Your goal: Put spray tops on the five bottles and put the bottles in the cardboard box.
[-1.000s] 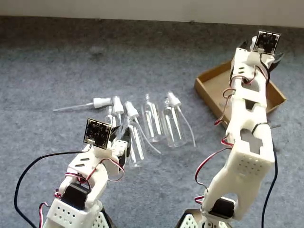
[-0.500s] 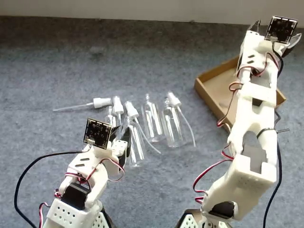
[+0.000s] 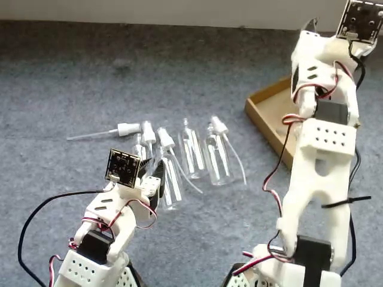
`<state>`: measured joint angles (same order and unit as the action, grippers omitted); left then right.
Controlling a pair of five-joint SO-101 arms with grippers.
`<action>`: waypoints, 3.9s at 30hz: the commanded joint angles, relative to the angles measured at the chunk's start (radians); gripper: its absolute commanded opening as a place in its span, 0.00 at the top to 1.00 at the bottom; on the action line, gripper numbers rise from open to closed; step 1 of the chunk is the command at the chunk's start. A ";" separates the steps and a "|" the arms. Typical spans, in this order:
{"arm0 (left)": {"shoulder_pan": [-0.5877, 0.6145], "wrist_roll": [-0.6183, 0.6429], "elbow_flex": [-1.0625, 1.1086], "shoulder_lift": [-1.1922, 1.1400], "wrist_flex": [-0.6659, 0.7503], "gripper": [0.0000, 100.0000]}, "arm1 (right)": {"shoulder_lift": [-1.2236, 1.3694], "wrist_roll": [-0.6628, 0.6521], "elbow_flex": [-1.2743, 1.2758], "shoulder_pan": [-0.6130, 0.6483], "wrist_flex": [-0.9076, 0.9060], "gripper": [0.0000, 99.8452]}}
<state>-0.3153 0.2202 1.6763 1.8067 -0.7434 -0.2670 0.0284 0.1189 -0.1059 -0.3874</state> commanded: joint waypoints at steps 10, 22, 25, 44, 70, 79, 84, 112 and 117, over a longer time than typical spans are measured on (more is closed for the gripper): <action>0.088 -0.015 0.019 0.010 0.002 0.96 | -0.400 0.100 0.282 0.180 -0.139 0.88; 0.380 -0.009 0.018 0.010 0.127 0.96 | -0.547 0.098 0.630 0.331 -0.143 0.92; 0.401 -0.011 0.018 0.010 0.143 0.96 | -0.545 0.098 0.671 0.371 -0.150 0.92; 0.397 -0.014 0.019 0.004 0.138 0.96 | 0.182 -0.094 -0.153 0.432 -0.972 0.82; 0.360 -0.015 0.019 0.002 0.137 0.96 | 1.144 -0.100 -1.187 0.470 -1.379 0.80; 0.360 -0.015 0.019 0.002 0.137 0.96 | 1.145 -0.101 -1.152 0.456 -1.380 0.97; 0.360 -0.015 0.019 0.002 0.137 0.96 | 1.046 -0.101 -1.152 0.430 -1.380 0.98; 0.360 -0.015 0.019 0.002 0.137 0.96 | 1.041 -0.176 -1.049 0.389 -1.379 0.98; 0.358 -0.015 0.019 0.002 0.137 0.96 | 1.121 -0.178 -1.049 0.381 -1.379 0.98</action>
<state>0.0667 0.2202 1.6763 1.8067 -0.6268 0.8592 -0.1389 -0.9244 0.2716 -1.7469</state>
